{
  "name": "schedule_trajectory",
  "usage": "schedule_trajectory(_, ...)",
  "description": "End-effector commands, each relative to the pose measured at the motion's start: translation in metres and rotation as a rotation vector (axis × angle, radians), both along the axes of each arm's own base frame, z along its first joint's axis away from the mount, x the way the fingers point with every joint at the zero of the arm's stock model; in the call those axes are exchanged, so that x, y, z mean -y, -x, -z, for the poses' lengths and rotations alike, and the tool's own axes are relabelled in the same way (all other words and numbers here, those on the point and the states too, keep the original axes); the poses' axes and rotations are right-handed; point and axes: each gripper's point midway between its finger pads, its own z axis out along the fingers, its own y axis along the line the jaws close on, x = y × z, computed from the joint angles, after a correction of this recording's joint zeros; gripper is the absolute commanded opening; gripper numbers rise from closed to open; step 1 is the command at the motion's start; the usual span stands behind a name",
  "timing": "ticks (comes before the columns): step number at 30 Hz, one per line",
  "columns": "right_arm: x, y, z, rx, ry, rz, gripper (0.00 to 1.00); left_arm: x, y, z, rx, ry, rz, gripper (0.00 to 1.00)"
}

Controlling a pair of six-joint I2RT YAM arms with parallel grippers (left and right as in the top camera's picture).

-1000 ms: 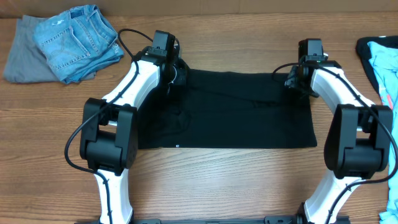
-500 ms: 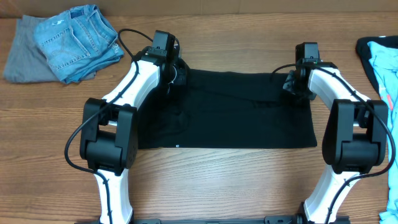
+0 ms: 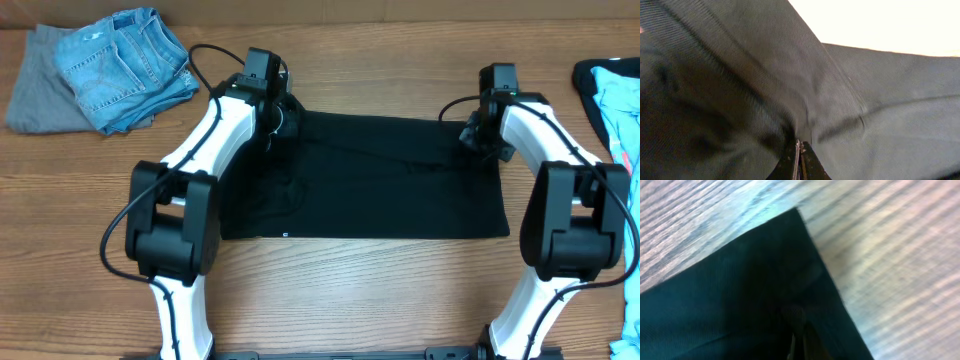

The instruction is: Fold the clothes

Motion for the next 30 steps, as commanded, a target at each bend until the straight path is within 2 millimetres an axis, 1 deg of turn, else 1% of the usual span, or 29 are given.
schedule_trajectory(1,0.008,-0.008,-0.045,0.104,-0.016,0.089,0.04,0.002,-0.001,-0.064,0.114,0.012,0.032,0.04)
schedule_trajectory(5,0.007,0.0,-0.058,0.106,-0.057,0.1,0.04,-0.004,0.017,-0.085,0.097,-0.003,0.027,0.04)
schedule_trajectory(7,0.005,0.002,-0.064,0.113,-0.081,0.098,0.04,-0.011,0.025,-0.09,0.082,-0.03,0.017,0.04)
schedule_trajectory(9,0.003,0.002,-0.069,0.122,-0.095,0.095,0.04,-0.02,0.035,-0.092,0.058,-0.072,0.003,0.04)
schedule_trajectory(11,0.002,0.003,-0.073,0.128,-0.097,0.094,0.04,-0.028,0.043,-0.088,0.024,-0.111,-0.008,0.04)
schedule_trajectory(14,0.001,0.005,-0.072,0.121,-0.105,0.092,0.04,-0.026,0.047,-0.084,0.001,-0.105,0.002,0.04)
schedule_trajectory(15,-0.001,0.005,-0.072,0.12,-0.113,0.09,0.04,-0.022,0.046,-0.082,-0.002,-0.086,0.015,0.16)
schedule_trajectory(16,-0.002,0.004,-0.071,0.121,-0.119,0.089,0.04,-0.018,0.046,-0.081,-0.001,-0.071,0.03,0.24)
schedule_trajectory(17,-0.003,0.004,-0.071,0.121,-0.123,0.087,0.04,-0.011,0.044,-0.08,0.003,-0.046,0.06,0.35)
schedule_trajectory(19,-0.003,0.004,-0.071,0.122,-0.124,0.088,0.04,0.0,0.039,-0.071,0.008,-0.022,0.091,0.64)
schedule_trajectory(20,-0.003,0.004,-0.071,0.122,-0.123,0.087,0.04,0.003,0.036,-0.066,0.008,-0.023,0.095,0.72)
schedule_trajectory(21,-0.003,0.004,-0.071,0.122,-0.123,0.087,0.04,0.004,0.033,-0.06,0.009,-0.026,0.097,0.75)
schedule_trajectory(23,-0.003,0.004,-0.071,0.122,-0.123,0.087,0.04,0.008,0.026,-0.042,0.001,-0.028,0.097,0.76)
schedule_trajectory(28,-0.002,0.003,-0.072,0.127,-0.122,0.087,0.04,0.013,0.011,-0.004,-0.014,-0.025,0.099,0.75)
schedule_trajectory(30,-0.002,0.002,-0.072,0.129,-0.122,0.087,0.04,0.014,0.007,0.004,-0.002,-0.031,0.12,0.74)
